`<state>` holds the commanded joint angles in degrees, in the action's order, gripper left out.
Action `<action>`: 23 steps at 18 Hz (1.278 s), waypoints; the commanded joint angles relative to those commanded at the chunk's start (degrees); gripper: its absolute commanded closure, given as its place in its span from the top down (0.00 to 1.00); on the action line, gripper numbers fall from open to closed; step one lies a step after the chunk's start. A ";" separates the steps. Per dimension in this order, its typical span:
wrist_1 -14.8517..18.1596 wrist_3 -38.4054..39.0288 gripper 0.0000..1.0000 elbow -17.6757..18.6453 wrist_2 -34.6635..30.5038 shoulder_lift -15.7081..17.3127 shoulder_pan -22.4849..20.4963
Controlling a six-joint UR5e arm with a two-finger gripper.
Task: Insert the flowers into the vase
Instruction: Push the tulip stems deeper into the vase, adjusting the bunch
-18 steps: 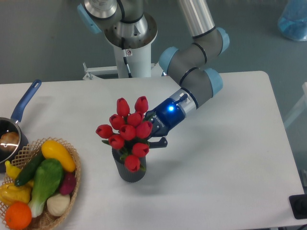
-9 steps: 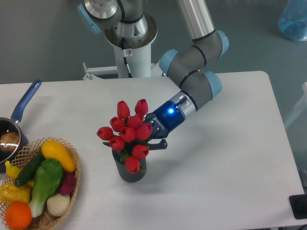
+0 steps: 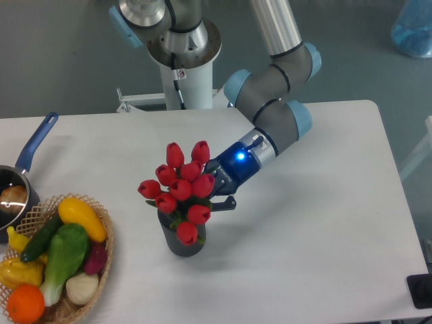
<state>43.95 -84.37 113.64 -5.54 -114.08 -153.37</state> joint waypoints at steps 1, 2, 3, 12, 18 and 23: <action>0.00 0.00 0.31 0.00 0.00 0.00 0.09; 0.00 0.00 0.34 0.00 0.09 0.00 0.09; 0.00 -0.09 0.36 0.00 0.00 0.00 0.00; 0.00 -2.02 0.46 0.26 0.00 -0.09 0.00; 0.00 -2.02 0.73 0.26 0.09 0.00 -0.09; -0.09 -2.11 0.83 0.18 0.00 0.00 -0.09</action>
<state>43.86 -86.48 113.82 -5.54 -114.08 -153.46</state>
